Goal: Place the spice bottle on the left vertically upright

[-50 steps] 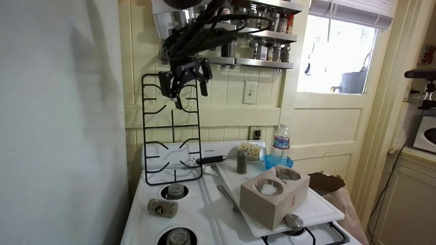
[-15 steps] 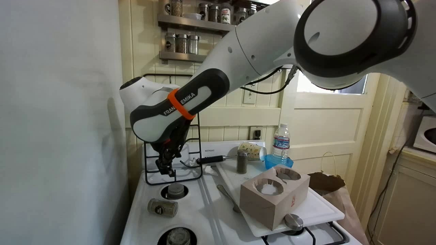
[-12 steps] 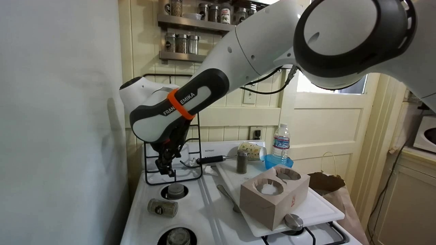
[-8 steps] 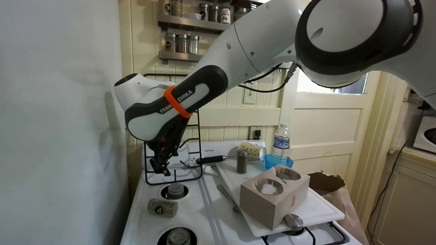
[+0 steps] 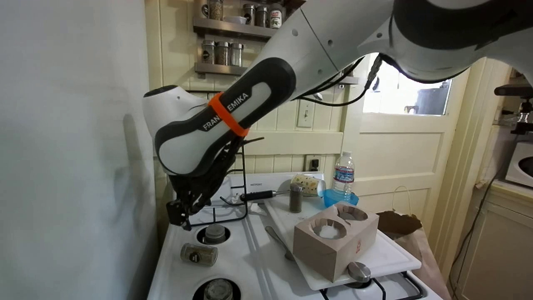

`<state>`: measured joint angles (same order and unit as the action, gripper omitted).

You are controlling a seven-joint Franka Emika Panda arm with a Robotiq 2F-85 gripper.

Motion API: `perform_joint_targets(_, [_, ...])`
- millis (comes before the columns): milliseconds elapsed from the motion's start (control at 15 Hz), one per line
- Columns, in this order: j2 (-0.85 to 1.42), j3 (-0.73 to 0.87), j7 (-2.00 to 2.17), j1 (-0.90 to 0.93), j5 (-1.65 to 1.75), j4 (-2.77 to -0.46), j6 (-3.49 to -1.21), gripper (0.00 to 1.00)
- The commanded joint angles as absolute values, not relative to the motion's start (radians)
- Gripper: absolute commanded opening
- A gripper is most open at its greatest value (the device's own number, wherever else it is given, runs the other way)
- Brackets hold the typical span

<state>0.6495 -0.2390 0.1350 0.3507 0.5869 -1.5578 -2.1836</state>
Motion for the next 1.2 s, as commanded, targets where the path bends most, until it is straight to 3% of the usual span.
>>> perform_joint_targets(0, [0.554,-0.216,0.137,0.303,0.468,-1.778,-2.429,1.0])
perform_joint_targets(333, [0.585,-0.237,-0.104,0.219,0.331,-1.866,-2.645,1.0])
perform_joint_targets(1133, [0.594,-0.335,-0.475,0.169,0.226,-1.851,-2.625,1.0])
